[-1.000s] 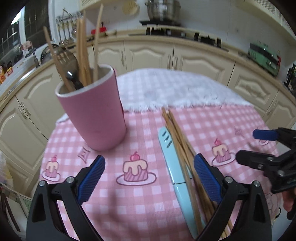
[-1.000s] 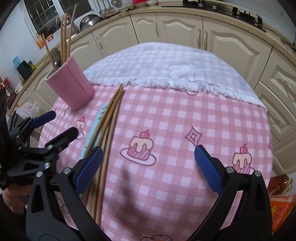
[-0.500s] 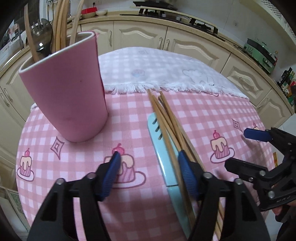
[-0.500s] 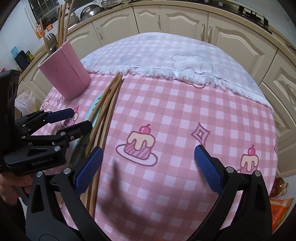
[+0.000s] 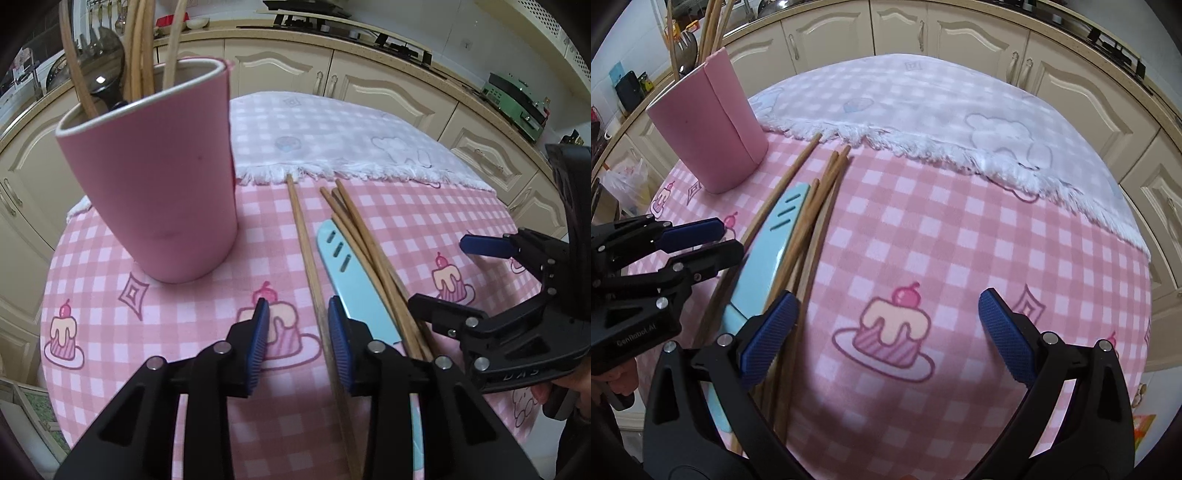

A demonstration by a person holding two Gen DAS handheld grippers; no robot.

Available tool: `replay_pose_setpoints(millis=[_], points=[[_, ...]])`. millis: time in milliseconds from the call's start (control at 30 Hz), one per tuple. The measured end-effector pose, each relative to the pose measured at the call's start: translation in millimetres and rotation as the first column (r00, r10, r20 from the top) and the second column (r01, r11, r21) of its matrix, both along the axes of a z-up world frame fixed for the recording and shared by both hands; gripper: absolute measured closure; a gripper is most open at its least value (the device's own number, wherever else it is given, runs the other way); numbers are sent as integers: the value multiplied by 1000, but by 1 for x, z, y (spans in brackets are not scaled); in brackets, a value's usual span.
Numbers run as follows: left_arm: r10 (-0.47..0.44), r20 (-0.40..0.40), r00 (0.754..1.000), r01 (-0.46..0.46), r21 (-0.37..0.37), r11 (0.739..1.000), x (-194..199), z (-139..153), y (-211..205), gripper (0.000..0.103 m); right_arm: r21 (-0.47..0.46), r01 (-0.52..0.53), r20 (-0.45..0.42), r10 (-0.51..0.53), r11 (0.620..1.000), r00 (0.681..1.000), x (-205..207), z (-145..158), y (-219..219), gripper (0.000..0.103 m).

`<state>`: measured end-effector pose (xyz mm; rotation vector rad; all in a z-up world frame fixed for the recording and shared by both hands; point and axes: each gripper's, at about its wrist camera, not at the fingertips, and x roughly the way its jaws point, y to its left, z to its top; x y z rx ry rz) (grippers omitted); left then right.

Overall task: Organize utensils
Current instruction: 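Grasp a wooden chopstick with the left tool while the right tool grasps another, then lift both held chopsticks upright and carry them over the pink cup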

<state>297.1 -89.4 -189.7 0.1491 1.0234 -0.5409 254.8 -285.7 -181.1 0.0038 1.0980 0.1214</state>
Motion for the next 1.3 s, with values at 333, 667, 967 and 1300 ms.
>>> replay_pose_setpoints(millis=[333, 667, 967, 1300], points=[[-27, 21, 999, 25, 107, 994, 5, 1, -7, 68, -54, 11, -43, -14, 998, 999, 11, 3, 2, 30], [-71, -30, 997, 75, 166, 983, 33, -1, -37, 98, -46, -40, -78, 37, 998, 996, 42, 9, 8, 82], [-22, 53, 998, 21, 23, 1000, 6, 23, -9, 98, 186, -1, 31, -5, 983, 1000, 13, 21, -25, 97], [123, 316, 941, -47, -239, 970, -27, 97, 43, 98, 421, -85, 325, -63, 903, 944, -13, 90, -43, 97]])
